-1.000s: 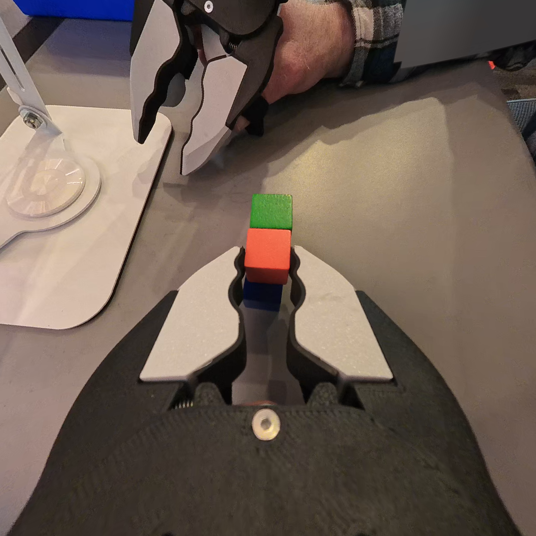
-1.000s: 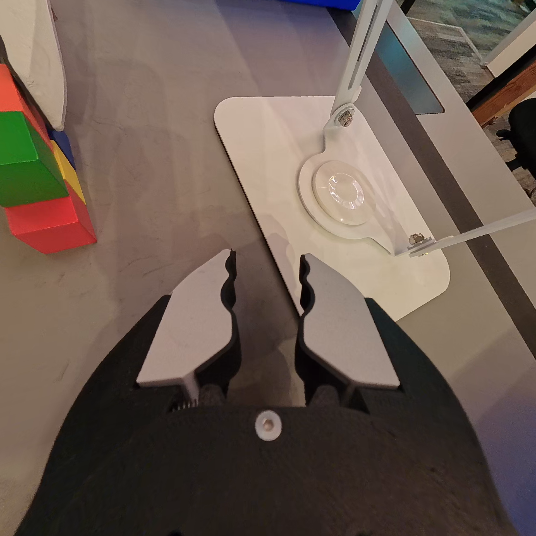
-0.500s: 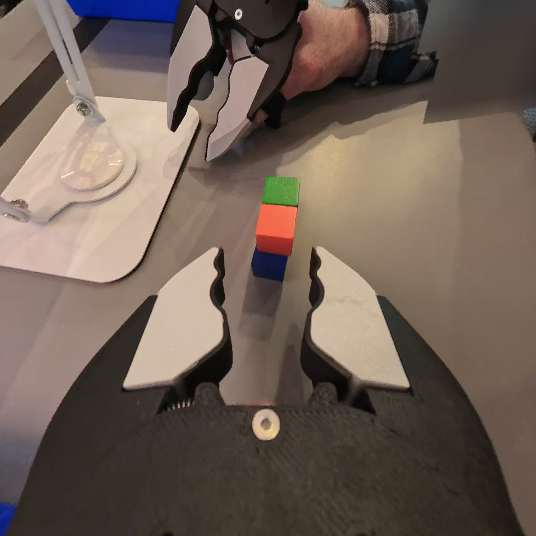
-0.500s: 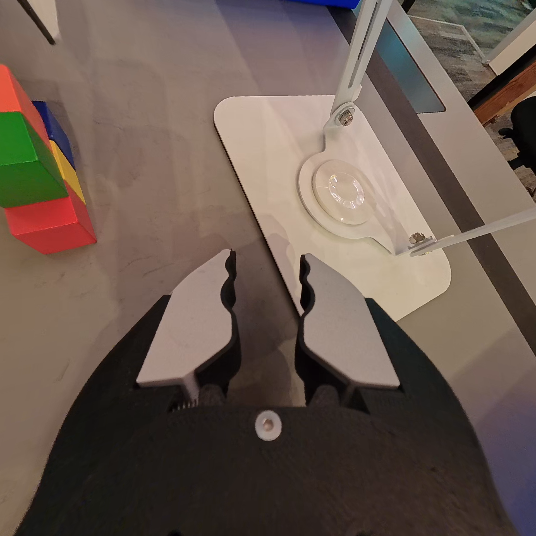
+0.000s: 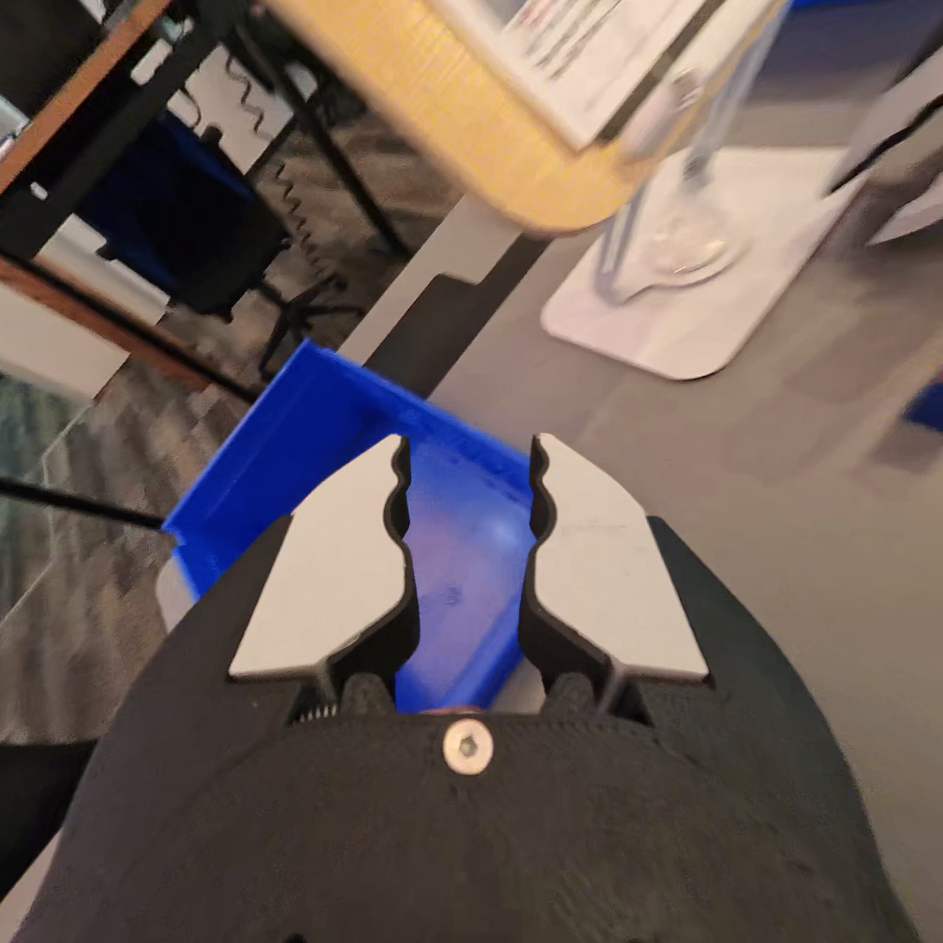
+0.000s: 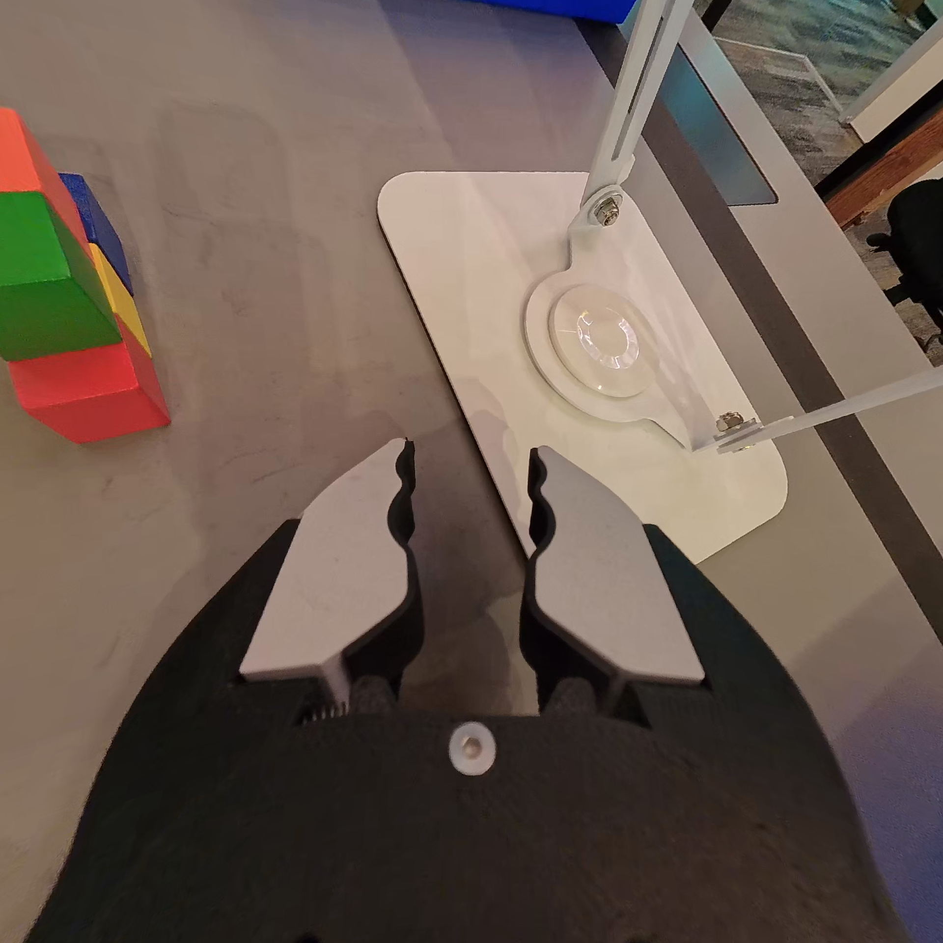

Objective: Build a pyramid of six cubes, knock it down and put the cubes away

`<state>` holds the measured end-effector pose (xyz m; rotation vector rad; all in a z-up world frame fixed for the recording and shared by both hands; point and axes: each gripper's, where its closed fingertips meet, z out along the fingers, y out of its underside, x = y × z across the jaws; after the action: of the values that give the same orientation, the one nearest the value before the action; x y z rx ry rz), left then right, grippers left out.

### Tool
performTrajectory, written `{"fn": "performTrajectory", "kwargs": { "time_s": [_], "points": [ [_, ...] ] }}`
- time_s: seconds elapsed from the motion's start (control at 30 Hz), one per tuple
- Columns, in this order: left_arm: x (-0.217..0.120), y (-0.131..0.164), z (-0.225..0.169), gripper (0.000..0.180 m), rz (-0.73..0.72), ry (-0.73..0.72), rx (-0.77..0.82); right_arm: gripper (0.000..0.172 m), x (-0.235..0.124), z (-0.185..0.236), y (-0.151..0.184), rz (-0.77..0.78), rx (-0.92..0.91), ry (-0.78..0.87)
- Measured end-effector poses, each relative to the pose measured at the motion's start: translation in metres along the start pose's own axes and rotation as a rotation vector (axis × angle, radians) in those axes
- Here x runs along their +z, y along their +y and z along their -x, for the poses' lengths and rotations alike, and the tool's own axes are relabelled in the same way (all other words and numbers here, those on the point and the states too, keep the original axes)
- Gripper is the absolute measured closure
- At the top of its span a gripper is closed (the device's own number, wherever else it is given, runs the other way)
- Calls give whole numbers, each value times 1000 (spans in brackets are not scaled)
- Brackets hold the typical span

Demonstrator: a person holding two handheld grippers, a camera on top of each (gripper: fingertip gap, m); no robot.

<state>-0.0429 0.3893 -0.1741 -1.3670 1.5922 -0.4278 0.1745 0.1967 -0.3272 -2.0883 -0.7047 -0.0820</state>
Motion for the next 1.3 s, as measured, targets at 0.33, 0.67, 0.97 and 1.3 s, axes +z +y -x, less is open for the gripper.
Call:
{"fn": "performTrajectory", "kwargs": {
  "time_s": [0.33,0.67,0.97,1.3],
  "points": [
    [124,110,104,124,409,131,-33,130,1,0,1,5,12,-16],
    [163,166,92,150,756,310,104,130,1,1,1,6,16,-24],
    [135,141,87,152,636,201,31,130,1,1,1,6,15,-23],
    [30,42,-3,153,168,185,-115,130,2,1,1,6,17,-22]
  ]
}}
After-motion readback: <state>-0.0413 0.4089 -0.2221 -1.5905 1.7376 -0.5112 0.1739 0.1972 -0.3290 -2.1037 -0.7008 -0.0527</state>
